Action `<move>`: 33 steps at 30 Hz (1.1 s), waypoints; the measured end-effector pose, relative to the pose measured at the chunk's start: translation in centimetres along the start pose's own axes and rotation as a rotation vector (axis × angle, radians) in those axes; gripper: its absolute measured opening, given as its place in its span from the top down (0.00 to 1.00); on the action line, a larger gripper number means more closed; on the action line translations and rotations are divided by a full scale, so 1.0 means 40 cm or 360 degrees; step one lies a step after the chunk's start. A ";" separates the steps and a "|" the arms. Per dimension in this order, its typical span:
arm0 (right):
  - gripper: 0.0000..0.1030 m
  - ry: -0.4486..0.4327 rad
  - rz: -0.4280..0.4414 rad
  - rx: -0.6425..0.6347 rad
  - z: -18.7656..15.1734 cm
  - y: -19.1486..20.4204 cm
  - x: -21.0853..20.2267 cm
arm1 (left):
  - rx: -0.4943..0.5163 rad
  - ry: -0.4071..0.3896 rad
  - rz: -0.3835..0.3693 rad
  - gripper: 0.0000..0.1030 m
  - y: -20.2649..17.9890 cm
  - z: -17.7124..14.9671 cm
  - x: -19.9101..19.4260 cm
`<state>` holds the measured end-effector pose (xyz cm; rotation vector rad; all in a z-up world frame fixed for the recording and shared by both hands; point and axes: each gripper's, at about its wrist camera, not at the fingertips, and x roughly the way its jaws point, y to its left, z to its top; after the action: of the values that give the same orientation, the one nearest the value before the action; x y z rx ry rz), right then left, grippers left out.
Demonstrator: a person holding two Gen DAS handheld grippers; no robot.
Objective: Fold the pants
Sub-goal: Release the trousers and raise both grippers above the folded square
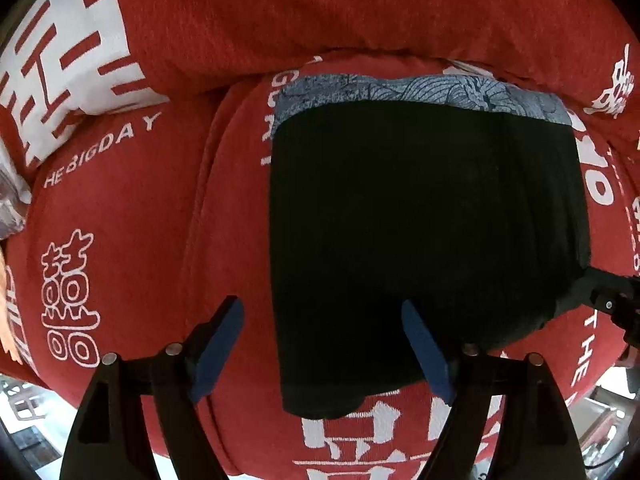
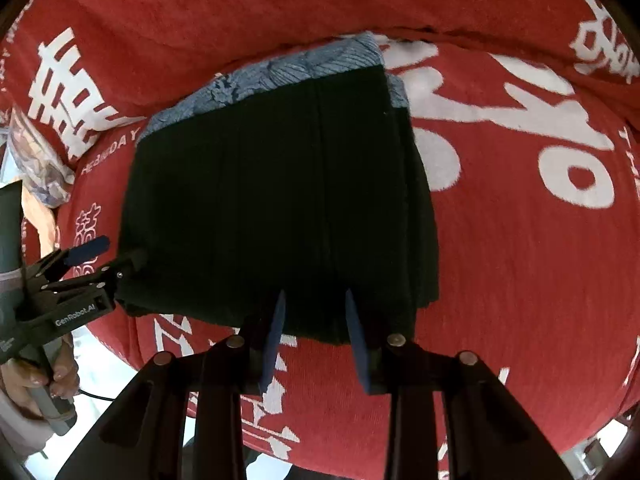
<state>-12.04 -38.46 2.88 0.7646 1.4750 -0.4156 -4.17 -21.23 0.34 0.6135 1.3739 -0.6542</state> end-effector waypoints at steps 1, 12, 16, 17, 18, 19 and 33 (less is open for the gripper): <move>0.67 0.0006 -0.0004 0.0016 0.000 -0.003 -0.001 | 0.0005 0.0008 -0.0003 0.20 0.001 0.000 -0.003; 0.52 0.0064 0.0006 0.0178 -0.042 0.019 -0.031 | 0.0109 0.0051 -0.0022 0.20 0.012 -0.021 -0.028; 0.42 0.0048 0.0018 0.0227 -0.079 0.031 -0.042 | 0.0192 0.0050 -0.0034 0.20 0.001 -0.033 -0.042; 0.40 0.0047 0.0023 0.0242 -0.090 0.036 -0.044 | 0.0215 0.0050 -0.0045 0.20 -0.002 -0.039 -0.047; 0.40 0.0048 0.0029 0.0261 -0.105 0.043 -0.045 | 0.0238 0.0054 -0.0056 0.20 -0.006 -0.047 -0.052; 0.38 0.0045 0.0036 0.0273 -0.115 0.049 -0.046 | 0.0258 0.0059 -0.0066 0.20 -0.009 -0.053 -0.055; 0.21 0.0033 0.0064 0.0387 -0.209 0.116 -0.063 | 0.0401 0.0017 -0.0192 0.00 -0.021 -0.109 -0.091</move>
<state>-15.22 -30.00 6.88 0.9919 1.4418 -0.5644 -8.02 -18.41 3.52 0.7381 1.3565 -0.9315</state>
